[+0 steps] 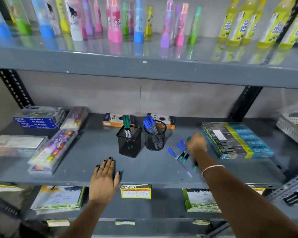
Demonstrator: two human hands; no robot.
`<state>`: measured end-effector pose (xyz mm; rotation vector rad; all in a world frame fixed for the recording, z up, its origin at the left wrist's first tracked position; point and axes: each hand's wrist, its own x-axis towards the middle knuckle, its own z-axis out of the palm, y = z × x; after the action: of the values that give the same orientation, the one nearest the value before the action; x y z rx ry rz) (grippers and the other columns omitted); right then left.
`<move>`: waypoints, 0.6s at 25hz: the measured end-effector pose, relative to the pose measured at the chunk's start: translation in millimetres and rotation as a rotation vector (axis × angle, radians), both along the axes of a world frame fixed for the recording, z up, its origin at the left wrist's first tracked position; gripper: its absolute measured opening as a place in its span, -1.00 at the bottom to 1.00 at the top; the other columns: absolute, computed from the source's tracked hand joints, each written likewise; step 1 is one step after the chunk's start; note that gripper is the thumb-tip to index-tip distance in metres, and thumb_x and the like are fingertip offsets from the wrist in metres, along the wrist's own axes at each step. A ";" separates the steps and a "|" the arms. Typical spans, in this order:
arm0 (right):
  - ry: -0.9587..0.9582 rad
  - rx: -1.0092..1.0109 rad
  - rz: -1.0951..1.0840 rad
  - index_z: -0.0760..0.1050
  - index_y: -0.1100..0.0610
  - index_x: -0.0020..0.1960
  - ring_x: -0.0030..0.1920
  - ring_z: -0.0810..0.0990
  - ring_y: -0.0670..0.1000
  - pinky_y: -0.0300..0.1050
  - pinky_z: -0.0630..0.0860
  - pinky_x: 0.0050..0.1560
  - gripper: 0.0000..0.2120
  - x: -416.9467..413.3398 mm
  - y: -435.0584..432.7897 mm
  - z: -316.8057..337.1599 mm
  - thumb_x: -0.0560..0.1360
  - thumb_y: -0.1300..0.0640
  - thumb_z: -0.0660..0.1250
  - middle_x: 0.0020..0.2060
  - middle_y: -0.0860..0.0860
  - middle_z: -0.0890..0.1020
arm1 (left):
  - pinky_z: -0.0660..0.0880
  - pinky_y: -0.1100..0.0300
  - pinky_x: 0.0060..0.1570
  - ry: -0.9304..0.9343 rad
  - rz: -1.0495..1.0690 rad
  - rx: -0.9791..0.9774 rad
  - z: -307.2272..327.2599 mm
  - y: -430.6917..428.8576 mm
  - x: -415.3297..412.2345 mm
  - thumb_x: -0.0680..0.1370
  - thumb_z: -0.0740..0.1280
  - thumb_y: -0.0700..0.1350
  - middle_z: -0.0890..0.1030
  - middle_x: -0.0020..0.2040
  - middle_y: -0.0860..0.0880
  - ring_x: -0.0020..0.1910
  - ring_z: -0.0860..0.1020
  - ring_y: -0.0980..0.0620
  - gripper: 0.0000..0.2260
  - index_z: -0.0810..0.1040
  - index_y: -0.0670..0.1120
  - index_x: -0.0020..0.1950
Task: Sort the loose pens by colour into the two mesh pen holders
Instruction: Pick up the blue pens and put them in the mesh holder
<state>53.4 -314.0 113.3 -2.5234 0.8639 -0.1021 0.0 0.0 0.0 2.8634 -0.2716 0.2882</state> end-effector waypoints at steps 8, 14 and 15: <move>0.145 -0.127 0.050 0.44 0.38 0.26 0.29 0.50 0.28 0.07 0.47 0.25 -0.69 19.5 -1.4 -9.3 0.53 0.35 0.23 0.27 0.30 0.51 | 0.18 0.03 0.22 -0.082 0.056 -0.013 -1.1 -2.1 1.8 0.43 0.06 -0.03 0.59 0.16 -0.20 0.12 0.56 -0.19 -0.50 0.58 -0.28 0.17; 0.035 -0.024 0.017 0.47 0.34 0.08 0.18 0.58 0.27 0.06 0.55 0.11 -0.83 28.1 -1.3 -2.4 0.50 0.35 0.26 0.18 0.31 0.57 | 0.17 0.05 0.23 -0.084 0.072 -0.042 -0.8 -2.9 0.5 0.42 0.07 -0.03 0.60 0.15 -0.20 0.11 0.57 -0.18 -0.50 0.58 -0.27 0.16; -0.053 -0.011 0.019 0.46 0.34 0.09 0.14 0.60 0.29 0.08 0.56 0.08 -0.82 34.5 1.5 7.5 0.49 0.35 0.28 0.14 0.32 0.58 | 0.17 0.05 0.23 -0.084 0.073 -0.044 -0.3 -2.7 0.7 0.42 0.07 -0.03 0.60 0.14 -0.20 0.11 0.57 -0.19 -0.50 0.59 -0.27 0.16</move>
<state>87.9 -312.6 120.8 -2.5265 0.8212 -0.1669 0.7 -2.7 -0.3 2.8255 -0.1748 0.4234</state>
